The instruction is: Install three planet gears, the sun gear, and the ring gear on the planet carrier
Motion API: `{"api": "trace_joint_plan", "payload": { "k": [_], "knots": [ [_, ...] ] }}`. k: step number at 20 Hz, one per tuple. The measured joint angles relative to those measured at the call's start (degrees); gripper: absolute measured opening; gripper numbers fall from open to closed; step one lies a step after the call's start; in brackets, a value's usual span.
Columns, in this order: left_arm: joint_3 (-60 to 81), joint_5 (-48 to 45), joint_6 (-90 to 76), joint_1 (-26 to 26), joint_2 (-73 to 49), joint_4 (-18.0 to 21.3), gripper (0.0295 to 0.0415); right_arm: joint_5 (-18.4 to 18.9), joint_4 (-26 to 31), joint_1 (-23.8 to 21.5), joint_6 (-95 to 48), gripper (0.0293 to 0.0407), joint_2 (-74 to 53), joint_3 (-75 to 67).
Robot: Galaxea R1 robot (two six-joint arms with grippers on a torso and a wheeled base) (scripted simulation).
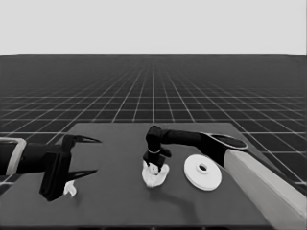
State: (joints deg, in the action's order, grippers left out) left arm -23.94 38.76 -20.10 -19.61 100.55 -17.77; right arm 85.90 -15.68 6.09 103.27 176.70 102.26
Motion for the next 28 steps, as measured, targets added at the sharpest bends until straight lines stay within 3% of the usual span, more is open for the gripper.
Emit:
{"api": "trace_joint_plan", "payload": {
  "k": [28],
  "knots": [
    [0.00, 0.00, 0.00, 0.00, 0.00, 0.00, 0.0385, 0.00, 0.00, 0.00, 16.80, 0.0310, 0.00, 0.00]
  ]
}}
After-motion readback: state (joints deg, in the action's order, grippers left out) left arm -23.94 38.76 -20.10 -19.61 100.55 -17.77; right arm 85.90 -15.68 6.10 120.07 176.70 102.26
